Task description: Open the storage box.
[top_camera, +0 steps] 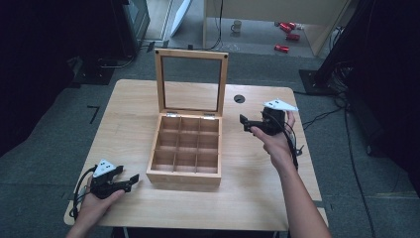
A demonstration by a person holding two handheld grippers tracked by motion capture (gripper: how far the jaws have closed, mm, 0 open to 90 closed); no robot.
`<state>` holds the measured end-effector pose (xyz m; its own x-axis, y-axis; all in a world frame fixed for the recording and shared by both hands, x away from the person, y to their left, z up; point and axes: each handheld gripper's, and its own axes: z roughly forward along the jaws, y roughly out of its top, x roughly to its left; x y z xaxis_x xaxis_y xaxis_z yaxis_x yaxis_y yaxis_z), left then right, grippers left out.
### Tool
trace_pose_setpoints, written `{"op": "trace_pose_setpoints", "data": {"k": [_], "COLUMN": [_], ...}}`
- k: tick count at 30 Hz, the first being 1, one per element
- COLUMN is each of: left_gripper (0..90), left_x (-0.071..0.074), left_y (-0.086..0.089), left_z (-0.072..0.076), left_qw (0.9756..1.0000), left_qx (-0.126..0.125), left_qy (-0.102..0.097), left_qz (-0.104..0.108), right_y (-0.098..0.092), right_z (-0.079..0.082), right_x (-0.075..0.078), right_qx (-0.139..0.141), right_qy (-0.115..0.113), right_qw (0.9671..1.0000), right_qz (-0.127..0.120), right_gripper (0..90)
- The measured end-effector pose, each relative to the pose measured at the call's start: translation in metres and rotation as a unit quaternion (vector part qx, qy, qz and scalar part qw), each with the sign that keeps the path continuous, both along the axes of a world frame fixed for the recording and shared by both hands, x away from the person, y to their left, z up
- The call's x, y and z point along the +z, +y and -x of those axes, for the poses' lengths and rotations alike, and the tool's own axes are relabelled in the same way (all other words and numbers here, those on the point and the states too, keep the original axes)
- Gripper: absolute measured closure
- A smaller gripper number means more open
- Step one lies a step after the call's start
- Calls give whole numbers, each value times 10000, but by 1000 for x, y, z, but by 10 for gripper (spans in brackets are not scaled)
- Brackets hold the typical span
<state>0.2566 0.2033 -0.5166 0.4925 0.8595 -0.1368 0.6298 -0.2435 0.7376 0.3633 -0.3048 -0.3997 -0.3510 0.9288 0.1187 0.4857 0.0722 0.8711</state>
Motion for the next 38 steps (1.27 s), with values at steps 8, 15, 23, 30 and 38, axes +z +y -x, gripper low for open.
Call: {"op": "trace_pose_setpoints", "data": {"k": [8, 15, 23, 30, 38], "left_gripper": [233, 233, 233, 233, 229], "left_x": [0, 0, 0, 0, 2], "left_y": [0, 0, -1, -1, 4], "left_z": [0, 0, 0, 1, 0], "left_qw": [10000, 10000, 10000, 10000, 9999], "left_qx": [4, -2, 11, 17, 97], "left_qy": [-6, -5, -17, -15, 106], "left_qz": [-18, -39, -40, -66, 44], "right_y": [-30, -51, -68, -75, -80], "right_z": [28, 54, 85, 108, 123], "right_x": [-35, -59, -94, -115, -115], "right_qx": [-194, -358, -494, -557, -719], "right_qy": [281, 447, 731, 979, 882], "right_qw": [9994, 9984, 9961, 9934, 9933], "right_qz": [-7, -7, 24, 213, 181], "right_gripper": [6, 6, 6, 6, 6]}}
